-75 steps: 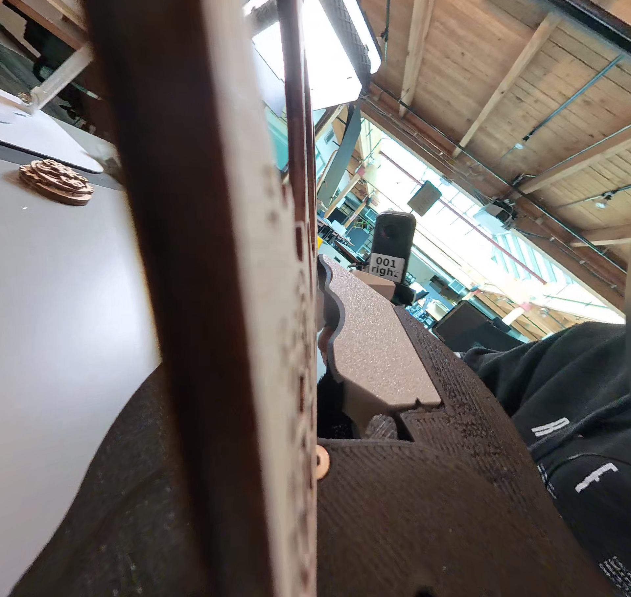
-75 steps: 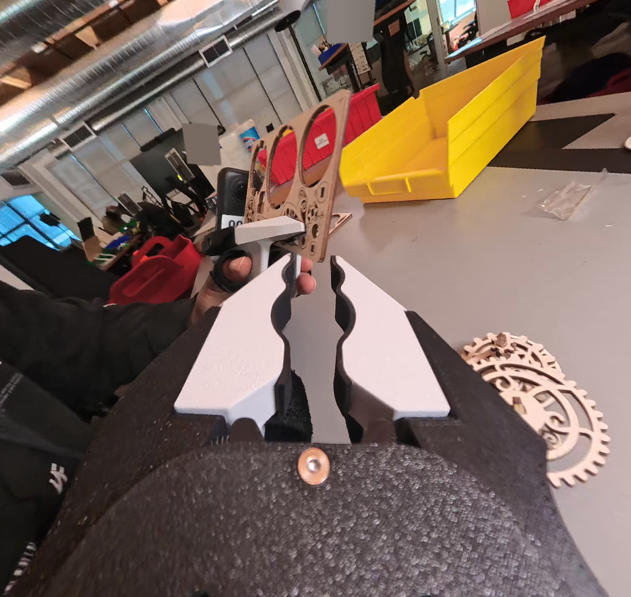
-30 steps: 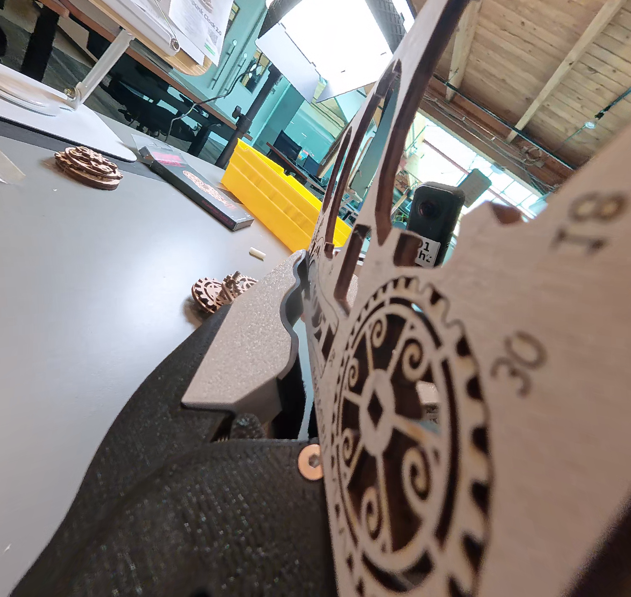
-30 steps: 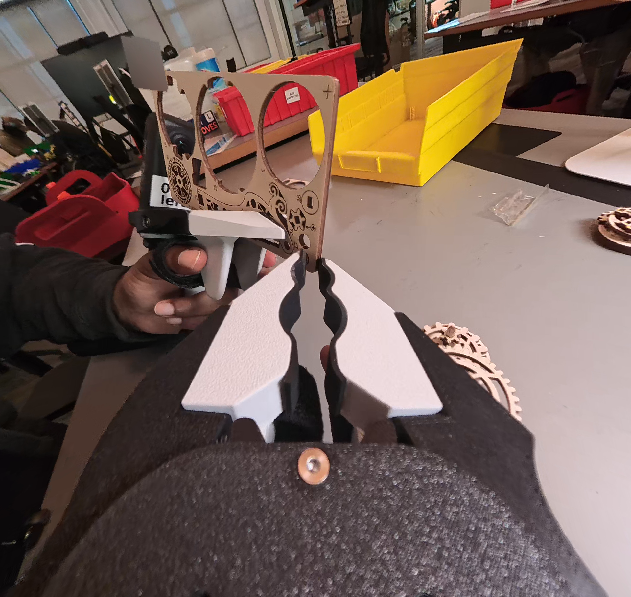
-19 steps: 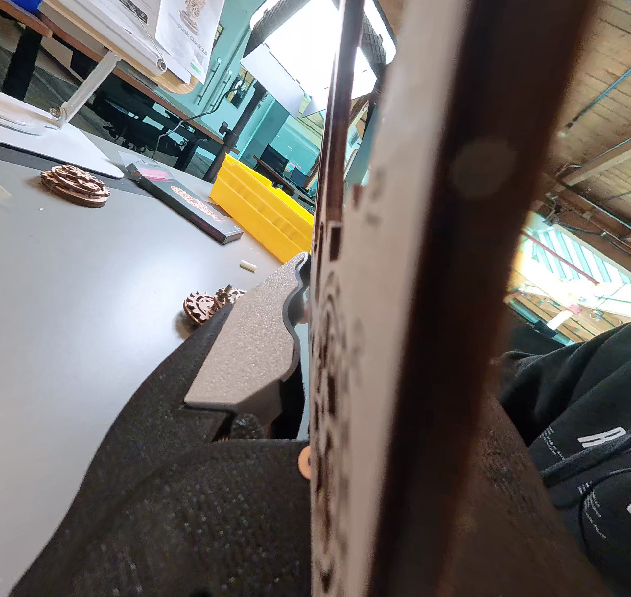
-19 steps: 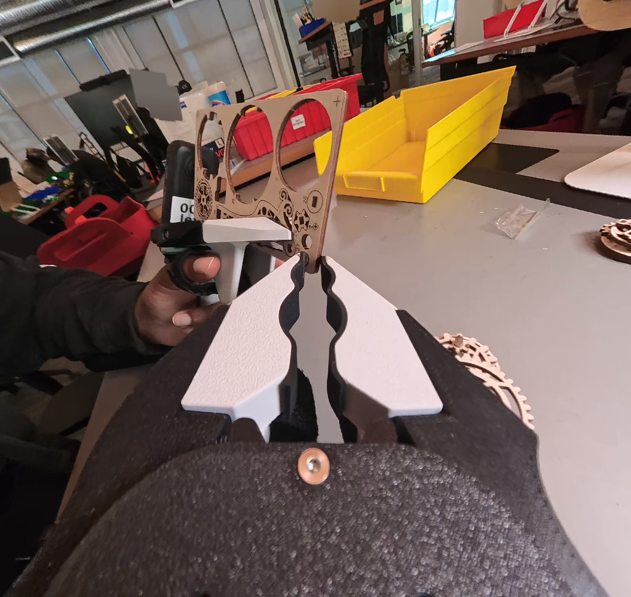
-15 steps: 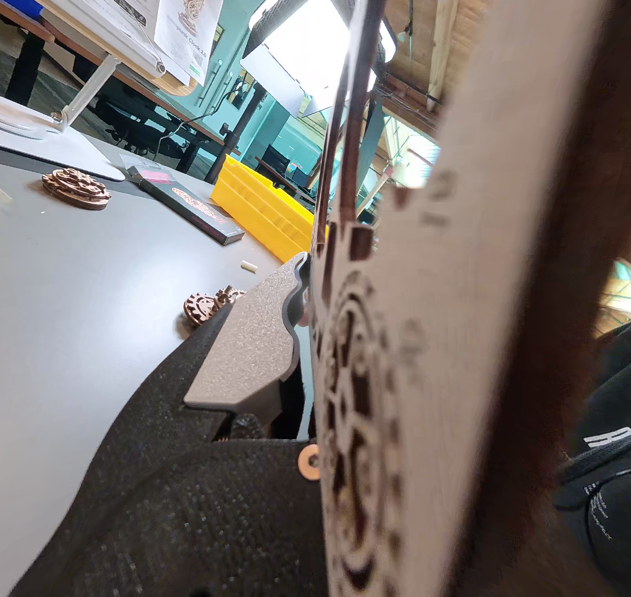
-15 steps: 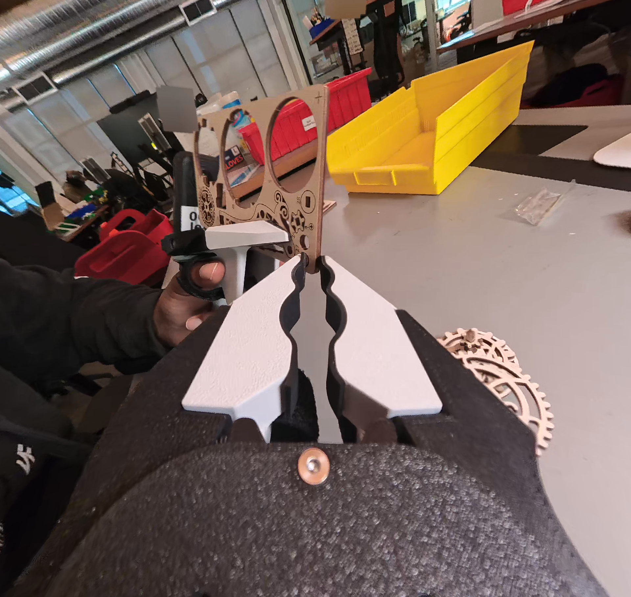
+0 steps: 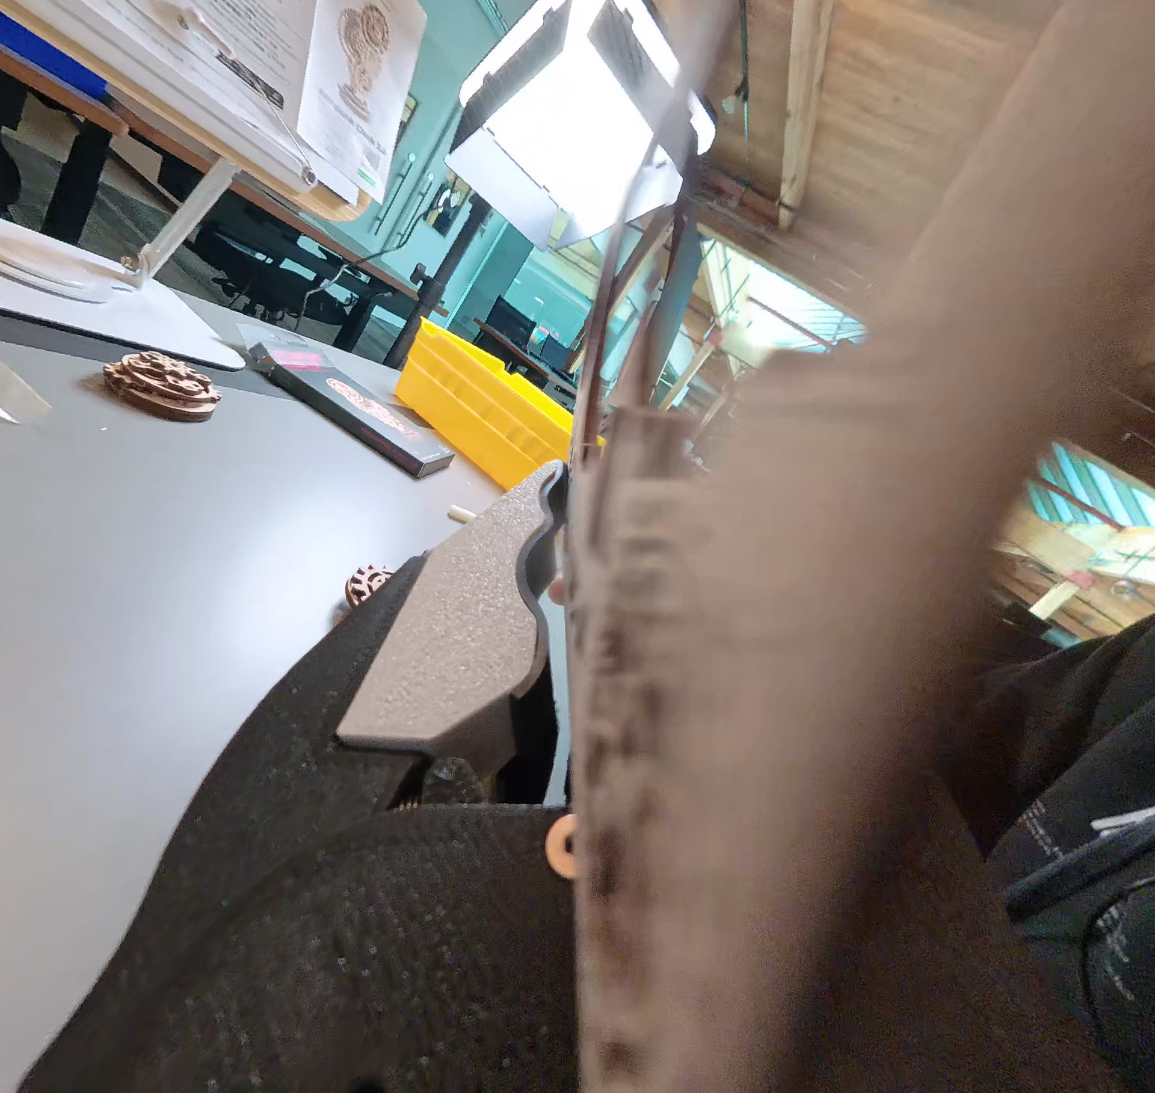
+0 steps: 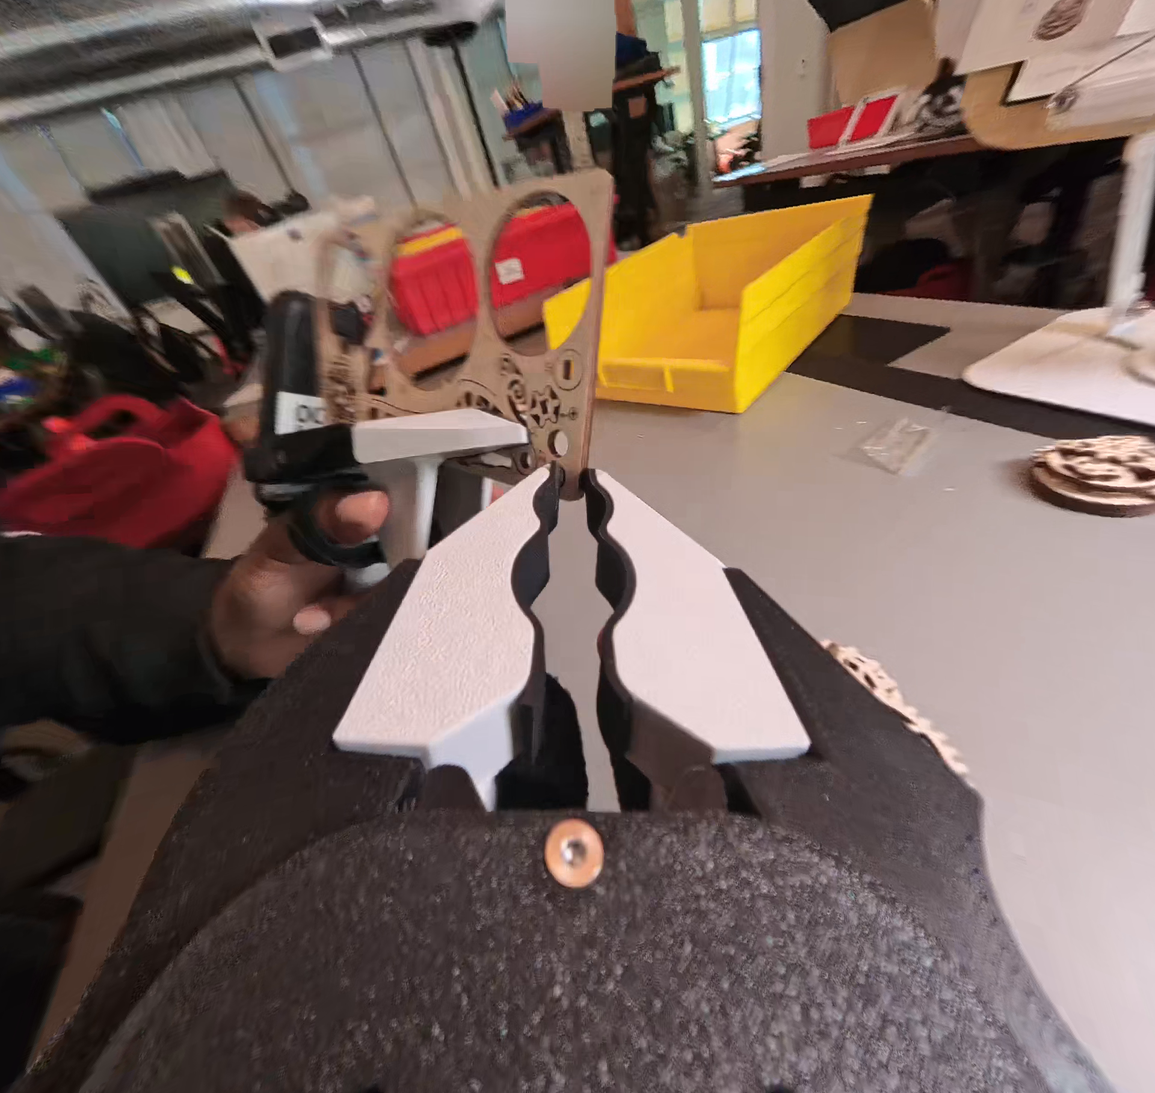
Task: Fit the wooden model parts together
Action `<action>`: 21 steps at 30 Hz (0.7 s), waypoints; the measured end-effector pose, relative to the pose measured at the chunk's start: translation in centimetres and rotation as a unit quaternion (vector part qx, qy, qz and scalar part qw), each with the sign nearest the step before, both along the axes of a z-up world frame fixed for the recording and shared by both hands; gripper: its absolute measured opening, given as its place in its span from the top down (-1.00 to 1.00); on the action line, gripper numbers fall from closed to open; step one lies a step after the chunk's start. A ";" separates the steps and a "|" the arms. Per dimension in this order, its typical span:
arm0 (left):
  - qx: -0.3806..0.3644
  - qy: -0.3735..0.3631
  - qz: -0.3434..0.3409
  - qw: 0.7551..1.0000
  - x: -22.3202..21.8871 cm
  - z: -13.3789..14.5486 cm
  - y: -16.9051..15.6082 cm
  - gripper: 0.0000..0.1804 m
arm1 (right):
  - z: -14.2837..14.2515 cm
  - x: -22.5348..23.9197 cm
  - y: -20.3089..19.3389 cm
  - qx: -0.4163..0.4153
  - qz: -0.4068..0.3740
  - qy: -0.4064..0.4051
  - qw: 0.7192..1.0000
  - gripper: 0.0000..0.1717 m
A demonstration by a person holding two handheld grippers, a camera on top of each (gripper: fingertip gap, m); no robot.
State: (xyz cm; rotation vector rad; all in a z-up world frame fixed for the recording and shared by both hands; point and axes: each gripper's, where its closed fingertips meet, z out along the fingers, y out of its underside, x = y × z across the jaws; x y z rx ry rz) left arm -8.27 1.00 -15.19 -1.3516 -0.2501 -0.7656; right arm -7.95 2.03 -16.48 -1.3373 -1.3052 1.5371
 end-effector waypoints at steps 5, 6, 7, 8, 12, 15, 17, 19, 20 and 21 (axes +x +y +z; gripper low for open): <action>-0.010 -0.038 -0.014 0.999 -0.4 -0.6 0.1 0.99 | -0.5 -0.1 -0.1 0.008 0.012 -0.011 1.000 0.91; -0.010 -0.034 -0.013 0.999 -0.3 -0.6 0.2 0.96 | -0.5 0.0 0.0 -0.008 0.018 -0.010 1.000 0.91; -0.009 -0.032 -0.014 0.999 -0.2 -0.5 0.2 0.96 | -0.5 0.1 0.0 -0.026 0.025 -0.009 0.999 0.91; -0.008 -0.029 -0.014 0.999 -0.2 -0.5 0.2 0.96 | -0.4 0.1 0.0 -0.041 0.033 -0.010 0.999 0.92; -0.007 -0.025 -0.014 1.000 -0.1 -0.5 0.1 0.96 | -0.4 0.2 -0.1 -0.099 0.057 -0.015 0.993 0.93; -0.007 -0.019 -0.011 1.000 0.0 -0.5 0.1 0.96 | -0.6 0.2 -0.2 -0.133 0.074 -0.021 0.988 0.94; -0.006 -0.021 -0.011 1.000 0.0 -0.4 0.0 0.95 | -0.5 0.2 -0.3 -0.140 0.080 -0.021 0.987 0.94; -0.005 -0.021 -0.015 1.000 0.2 -0.3 0.0 0.95 | -0.6 0.2 -0.2 -0.128 0.081 -0.021 0.988 0.94; -0.007 -0.019 -0.015 1.000 0.3 -0.3 0.0 0.95 | -0.7 0.2 -0.2 -0.109 0.076 -0.021 0.991 0.94; -0.009 -0.014 -0.014 1.000 0.5 -0.4 0.0 0.94 | -0.8 0.2 -0.1 -0.091 0.068 -0.021 0.993 0.95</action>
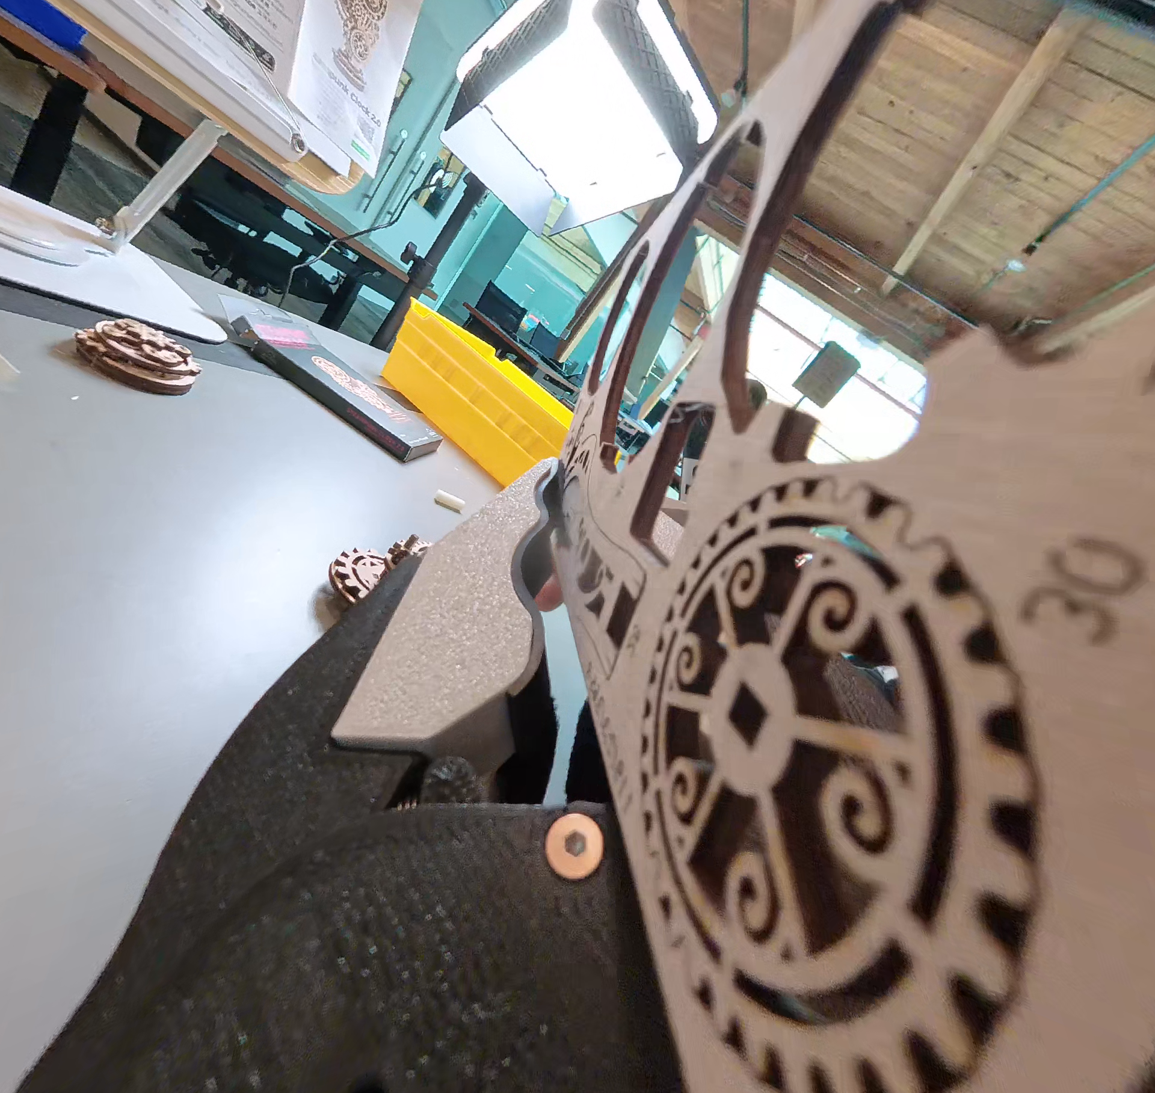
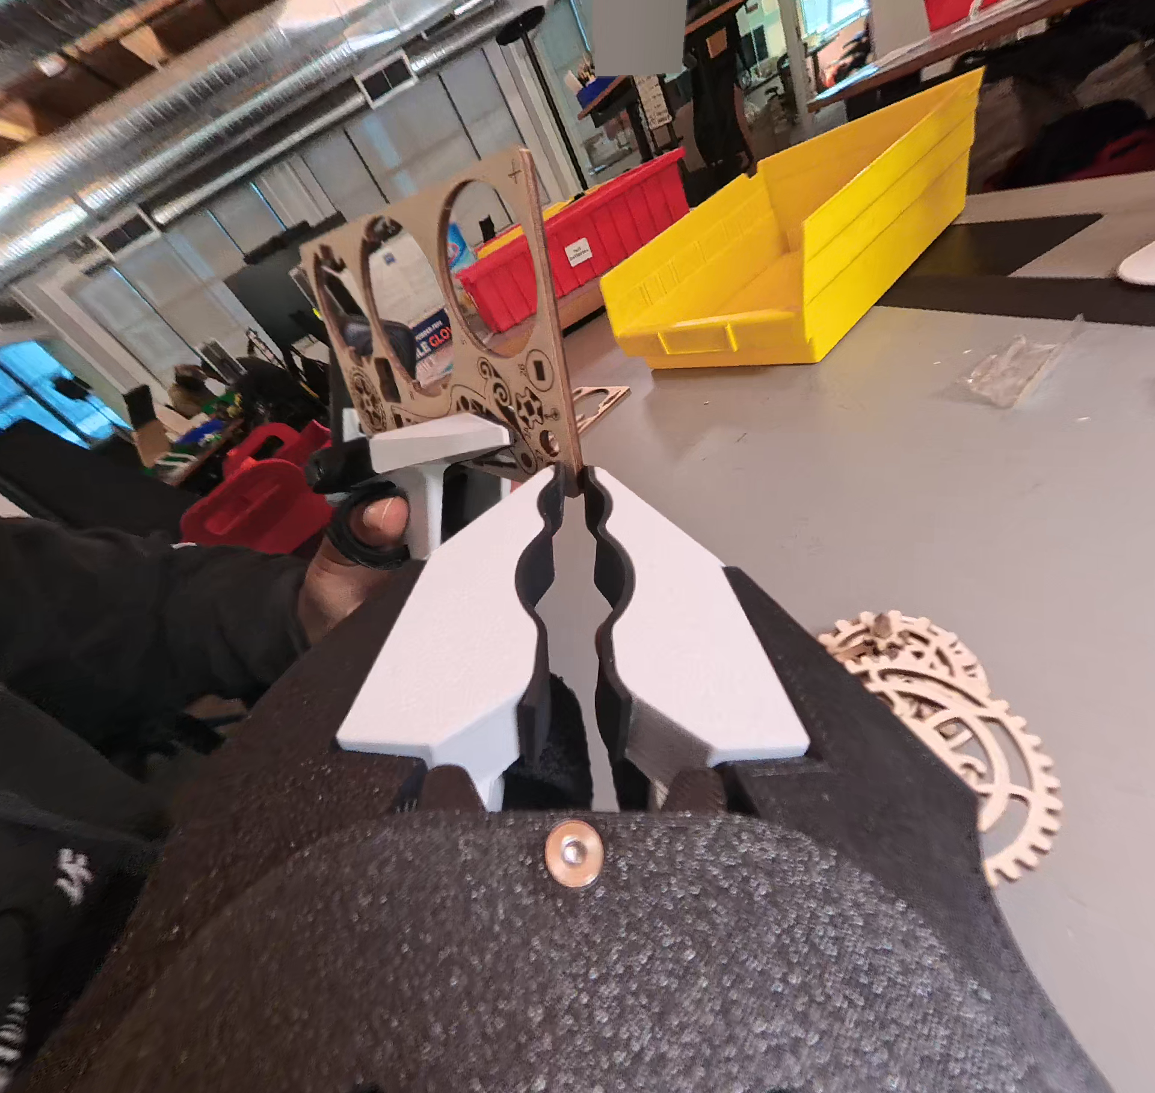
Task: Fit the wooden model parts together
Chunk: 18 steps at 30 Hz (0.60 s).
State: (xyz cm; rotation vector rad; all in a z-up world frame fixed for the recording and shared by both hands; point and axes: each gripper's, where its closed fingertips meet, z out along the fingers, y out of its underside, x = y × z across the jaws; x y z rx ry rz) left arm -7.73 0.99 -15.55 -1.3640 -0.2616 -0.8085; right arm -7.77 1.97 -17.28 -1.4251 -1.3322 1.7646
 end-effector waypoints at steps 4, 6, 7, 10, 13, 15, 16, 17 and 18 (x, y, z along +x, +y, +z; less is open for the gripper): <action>0.003 0.015 0.005 1.000 0.1 0.3 -0.1 0.92 | 0.4 0.0 0.0 0.064 -0.025 0.015 0.998 0.95; 0.009 0.016 0.003 1.000 0.1 0.5 -0.2 0.94 | 0.6 0.1 -0.1 0.095 -0.037 0.027 0.994 0.95; 0.014 0.014 0.001 1.000 -0.1 0.7 -0.3 0.94 | 0.9 0.2 -0.3 0.097 -0.034 0.035 0.994 0.95; 0.011 0.011 -0.001 1.000 -0.5 0.5 -0.3 1.00 | 1.0 0.2 -0.5 0.056 -0.007 0.029 0.998 0.93; 0.011 0.011 0.006 1.000 -1.0 0.4 -0.2 1.00 | 1.2 0.4 -0.3 0.050 -0.002 0.038 0.998 0.84; 0.009 0.011 0.012 1.000 -1.6 0.4 -0.3 1.00 | 1.6 0.7 0.4 0.047 -0.007 0.045 0.998 0.84; 0.007 0.009 0.019 1.000 -2.1 0.3 -0.3 1.00 | 1.7 0.8 0.8 0.047 -0.010 0.046 0.998 0.84; 0.005 0.011 0.027 1.000 -2.7 0.3 -0.3 1.00 | 1.7 0.9 1.2 0.050 -0.015 0.046 0.998 0.85; -0.001 0.016 0.036 0.999 -3.5 0.2 -0.3 0.98 | 1.8 1.0 1.8 0.056 -0.022 0.046 0.997 0.85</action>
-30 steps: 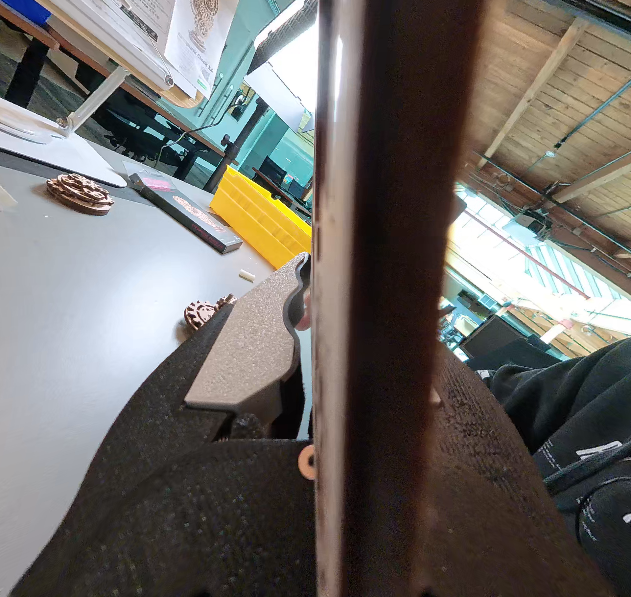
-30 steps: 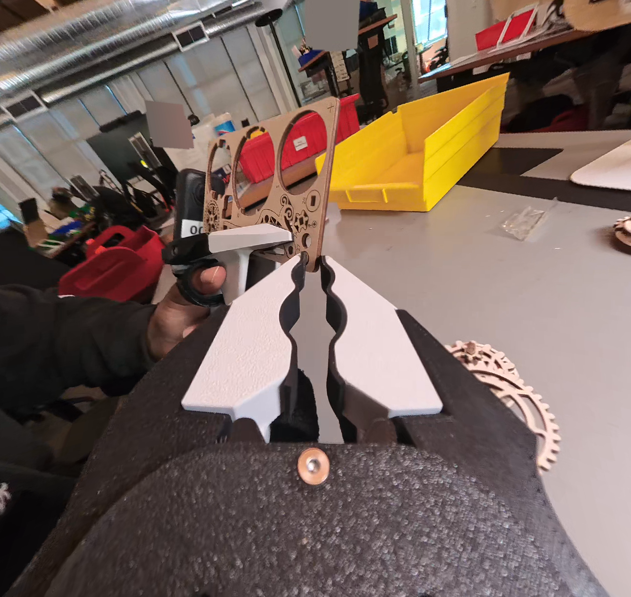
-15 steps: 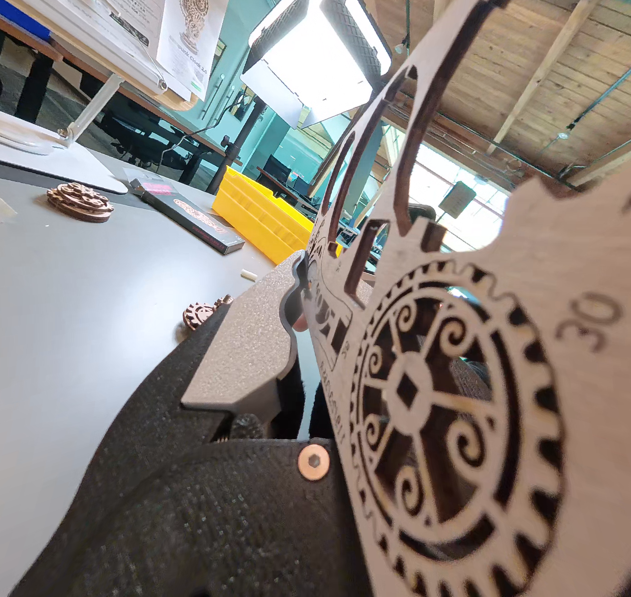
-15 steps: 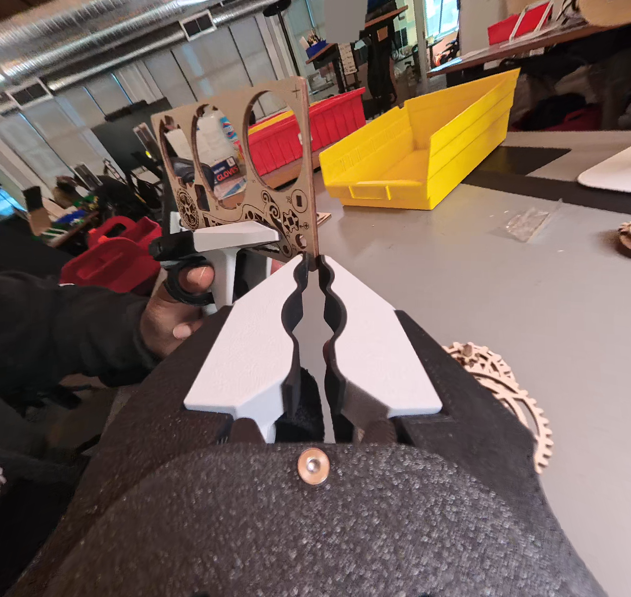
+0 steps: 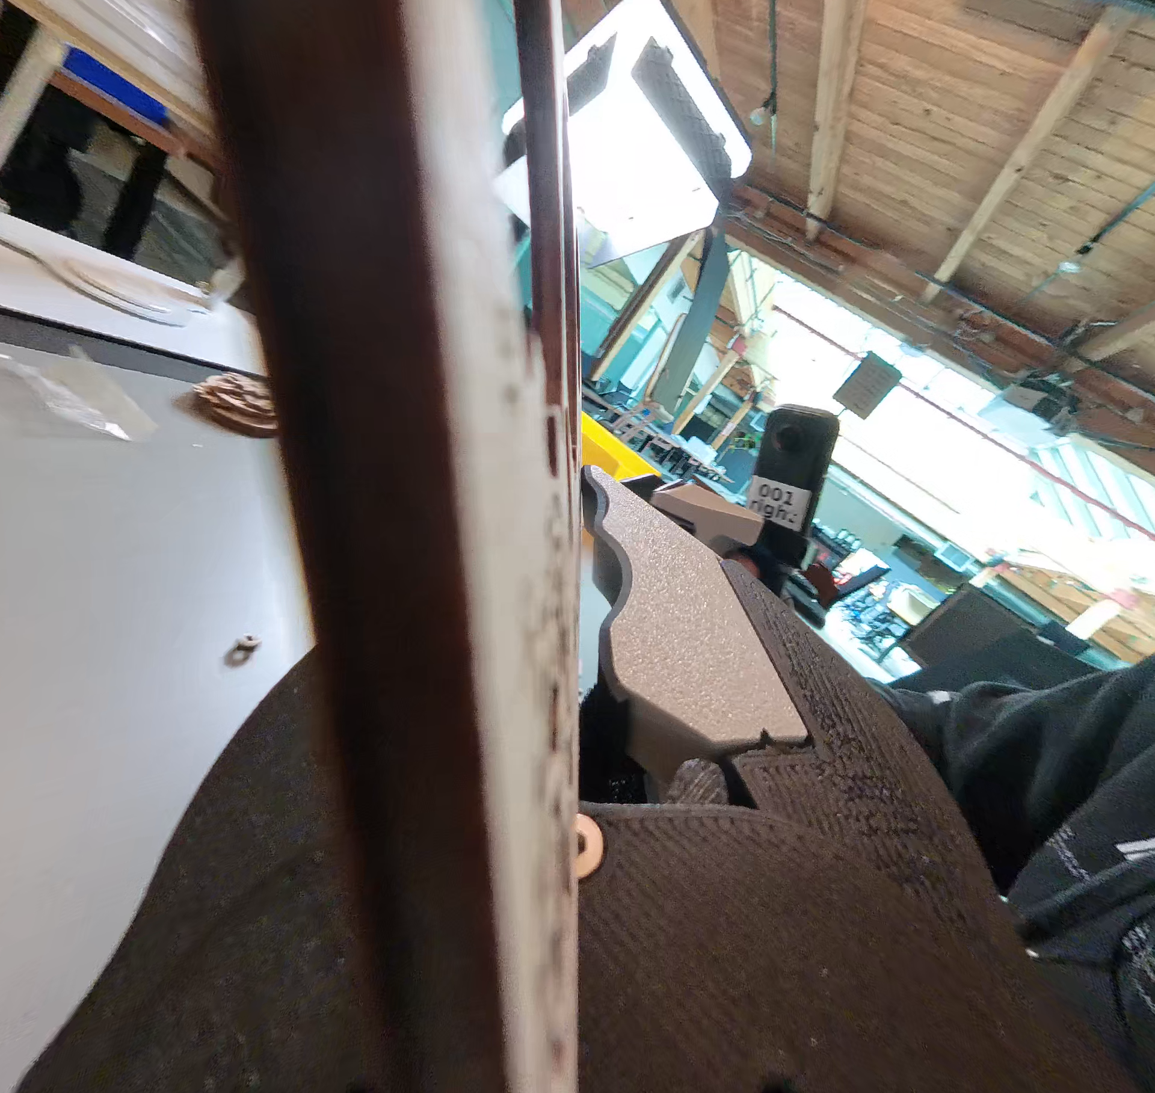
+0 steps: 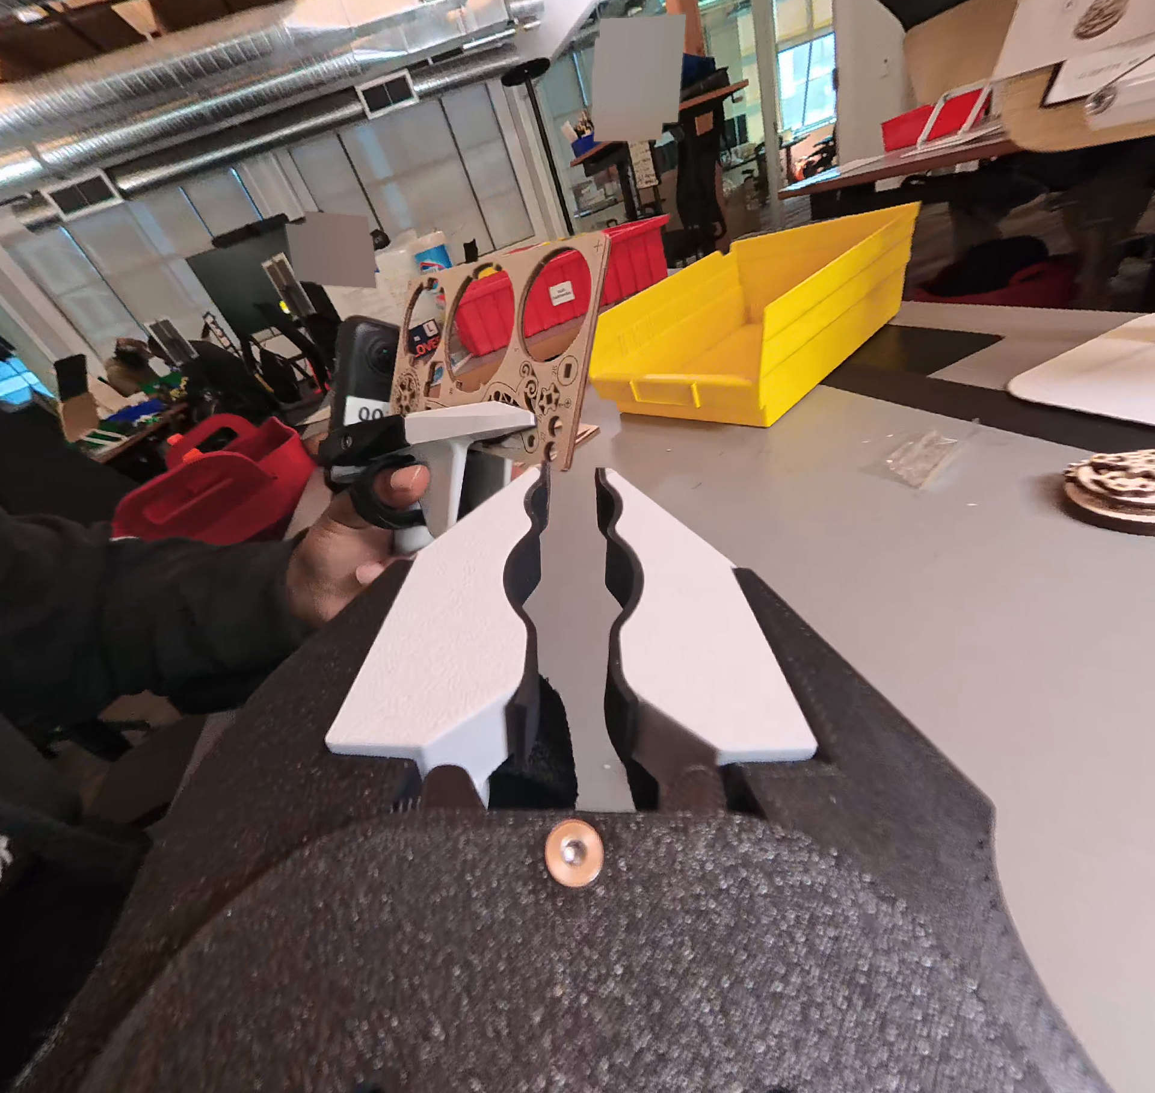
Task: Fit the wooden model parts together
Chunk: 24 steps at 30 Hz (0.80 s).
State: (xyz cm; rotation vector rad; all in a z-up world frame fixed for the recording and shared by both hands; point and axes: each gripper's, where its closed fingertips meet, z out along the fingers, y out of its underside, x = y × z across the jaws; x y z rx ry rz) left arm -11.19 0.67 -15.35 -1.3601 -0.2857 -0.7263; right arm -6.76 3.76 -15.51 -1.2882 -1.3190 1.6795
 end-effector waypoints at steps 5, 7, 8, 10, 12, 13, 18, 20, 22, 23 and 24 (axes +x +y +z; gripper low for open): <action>-0.076 0.004 0.000 0.997 -3.5 -1.8 0.0 0.98 | 0.1 0.6 2.8 0.021 -0.041 -0.004 0.999 0.87; -0.114 -0.014 -0.040 0.993 -3.4 -3.0 0.1 1.00 | -0.2 0.8 3.7 0.021 -0.050 -0.008 0.999 0.88; -0.121 -0.020 -0.058 0.991 -3.1 -3.4 0.1 1.00 | -0.3 0.9 3.9 0.018 -0.050 -0.011 0.999 0.88; -0.127 -0.028 -0.096 0.987 -2.0 -3.7 0.2 1.00 | -0.7 0.9 4.0 0.015 -0.044 -0.018 0.999 0.88; -0.130 -0.032 -0.136 0.982 -0.6 -4.0 0.2 1.00 | -1.1 1.0 3.8 0.022 -0.036 -0.025 0.999 0.88; -0.131 -0.036 -0.161 0.978 0.4 -4.1 0.2 0.98 | -1.3 1.0 3.5 0.026 -0.028 -0.031 0.999 0.88; -0.138 -0.038 -0.301 0.943 6.0 -4.3 -1.1 0.98 | -2.0 1.4 0.5 -0.009 0.073 -0.065 0.995 0.73; -0.151 -0.023 -0.327 0.933 7.5 -4.9 -1.4 0.98 | -2.0 1.6 -0.5 -0.036 0.105 -0.074 0.991 0.66; -0.160 -0.014 -0.349 0.923 8.5 -5.3 -1.8 0.98 | -2.1 1.8 -0.9 -0.053 0.122 -0.079 0.988 0.80; -0.162 -0.012 -0.353 0.922 8.8 -5.4 -1.9 0.98 | -2.1 1.9 -1.1 -0.059 0.132 -0.085 0.986 0.94; -0.162 -0.010 -0.350 0.922 8.8 -5.5 -1.8 0.98 | -2.1 2.0 -1.1 -0.065 0.135 -0.086 0.985 0.96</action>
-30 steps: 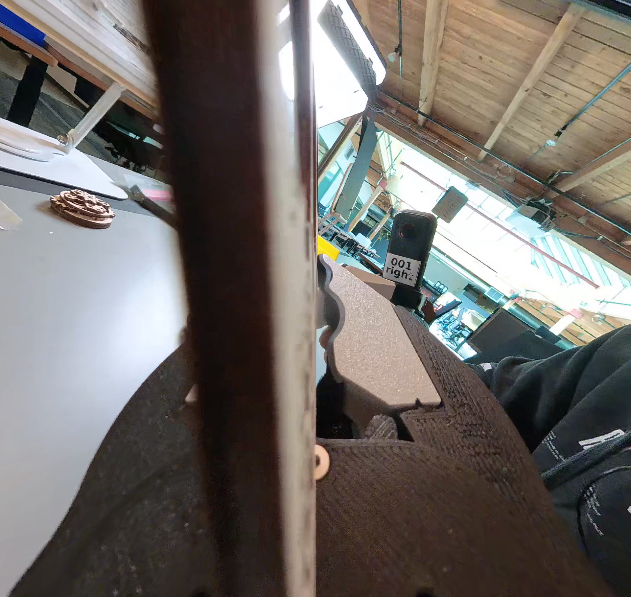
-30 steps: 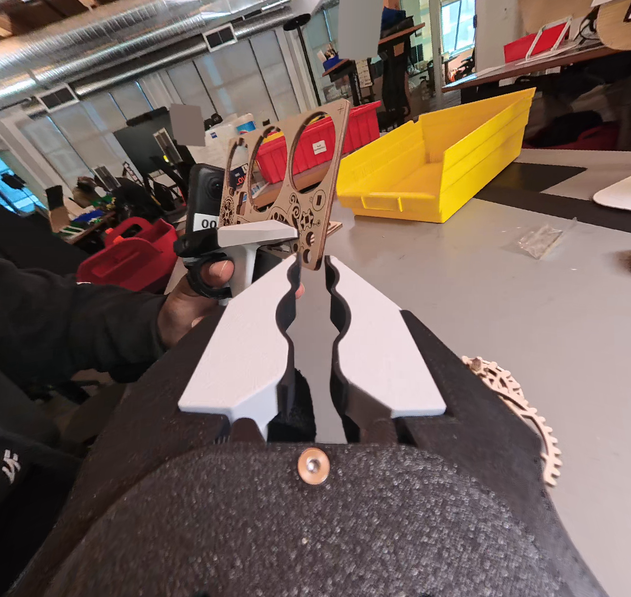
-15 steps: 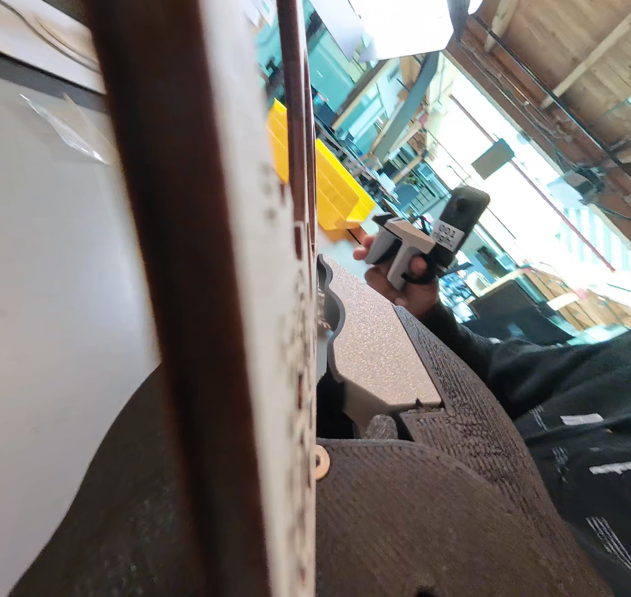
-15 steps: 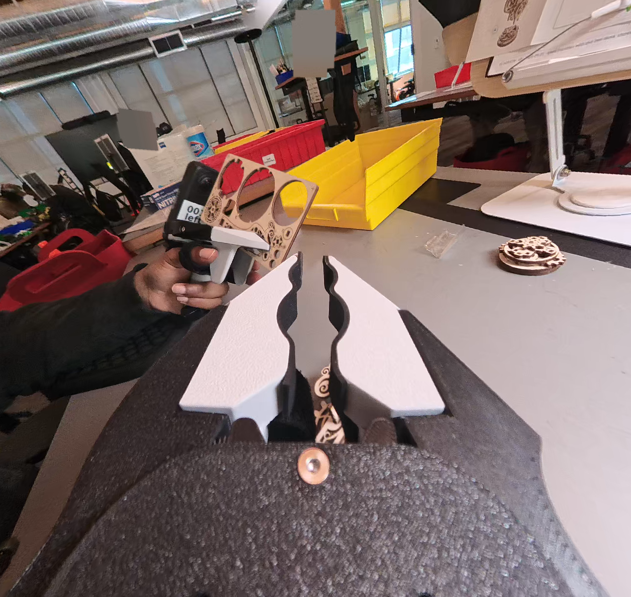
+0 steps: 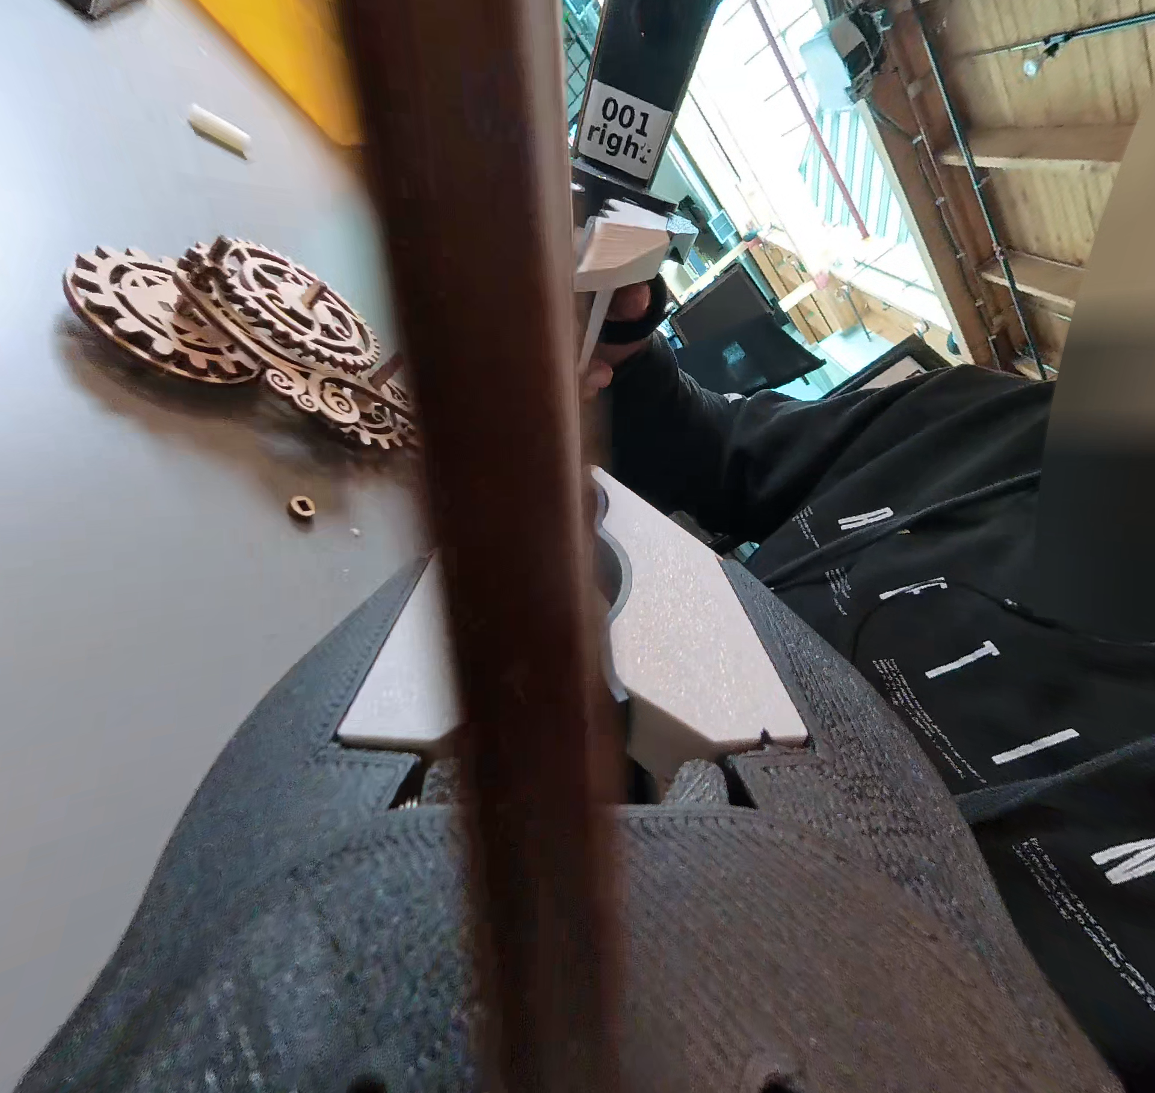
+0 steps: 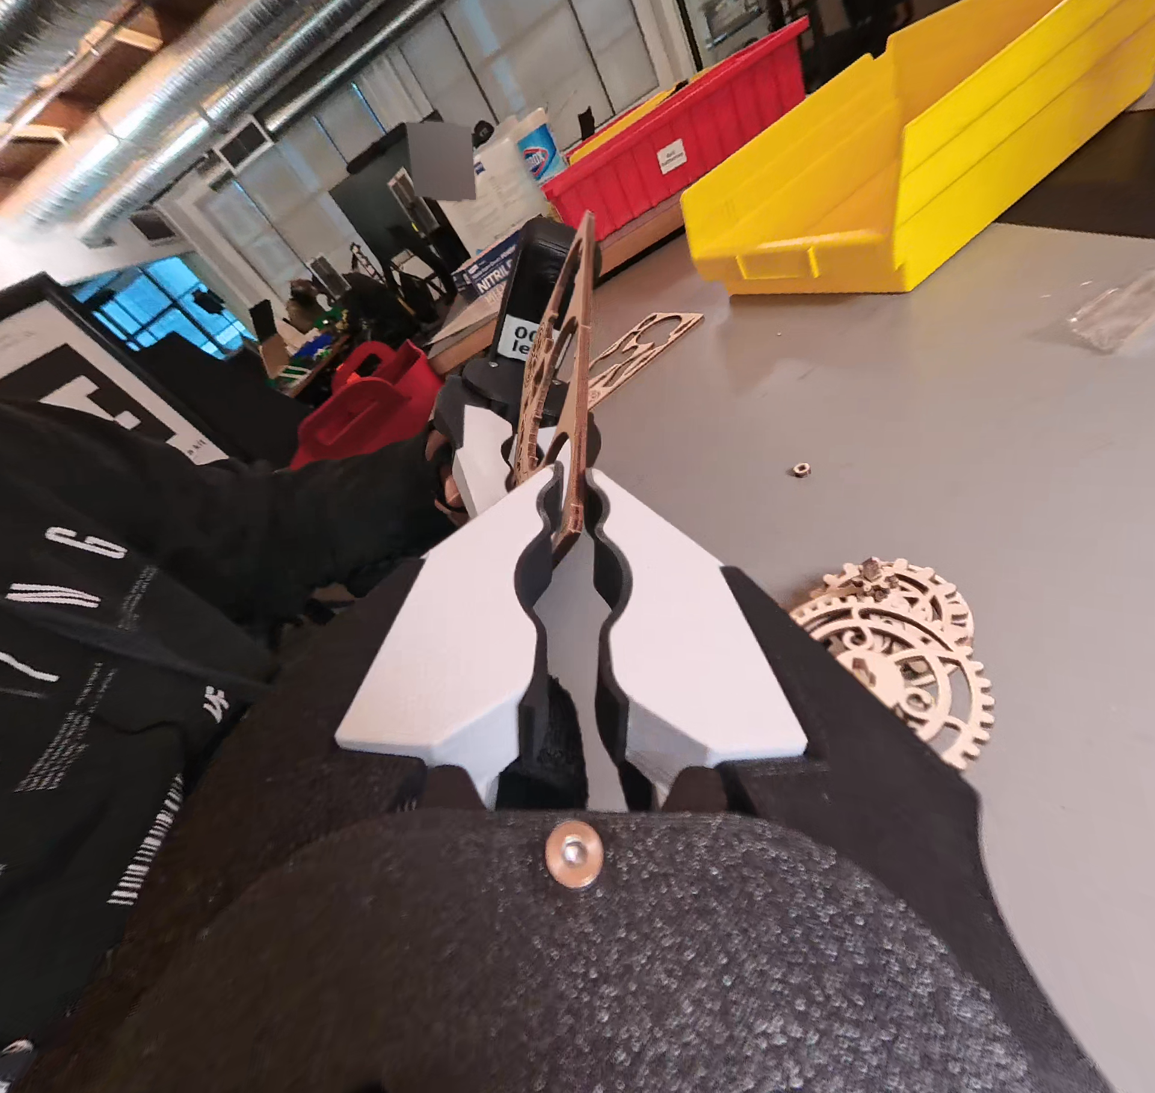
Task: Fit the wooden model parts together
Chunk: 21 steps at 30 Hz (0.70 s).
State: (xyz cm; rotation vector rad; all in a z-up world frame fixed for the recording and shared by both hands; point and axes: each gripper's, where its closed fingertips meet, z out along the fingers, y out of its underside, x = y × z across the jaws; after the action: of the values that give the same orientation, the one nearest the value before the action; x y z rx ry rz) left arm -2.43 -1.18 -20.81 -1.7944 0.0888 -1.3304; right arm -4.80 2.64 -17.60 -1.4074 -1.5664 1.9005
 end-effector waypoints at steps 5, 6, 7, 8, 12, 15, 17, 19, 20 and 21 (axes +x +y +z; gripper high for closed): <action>0.021 -0.013 0.065 0.998 -2.6 0.9 0.9 0.93 | 1.4 0.0 1.5 -0.057 -0.022 0.017 0.998 0.99; 0.027 -0.025 0.085 0.996 -3.5 1.4 1.1 0.94 | 1.7 0.0 2.0 -0.075 -0.030 0.020 0.996 0.99; 0.032 -0.035 0.107 0.993 -4.5 1.7 1.3 0.96 | 1.8 0.0 2.6 -0.092 -0.038 0.020 0.995 0.99; 0.038 -0.040 0.126 0.990 -5.4 2.0 1.4 0.96 | 1.7 0.0 2.9 -0.104 -0.041 0.017 0.994 1.00; 0.053 -0.033 0.162 0.985 -6.8 2.6 1.5 0.97 | 1.2 -0.2 2.7 -0.143 -0.036 0.003 0.989 0.99; 0.064 -0.036 0.179 0.981 -7.5 3.1 1.5 0.97 | 0.8 -0.3 2.4 -0.142 -0.031 -0.007 0.989 0.99; 0.068 -0.043 0.189 0.979 -8.0 3.4 1.4 0.98 | 0.1 -0.4 2.0 -0.124 -0.025 -0.022 0.992 0.99; 0.069 -0.047 0.199 0.976 -8.6 3.5 1.4 0.98 | -0.6 -0.4 1.4 -0.101 -0.017 -0.037 0.994 0.99; 0.071 -0.050 0.202 0.976 -8.8 3.7 1.3 0.98 | -1.0 -0.4 1.1 -0.087 -0.014 -0.043 0.995 0.98; 0.072 -0.051 0.204 0.975 -9.0 3.8 1.2 0.99 | -1.3 -0.4 0.8 -0.072 -0.011 -0.047 0.996 0.97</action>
State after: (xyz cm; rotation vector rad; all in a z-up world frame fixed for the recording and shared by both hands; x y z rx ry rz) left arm -11.40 0.04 -17.03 -1.5187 -0.2235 -1.0862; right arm -5.21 3.42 -18.86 -1.5883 -1.4735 1.9965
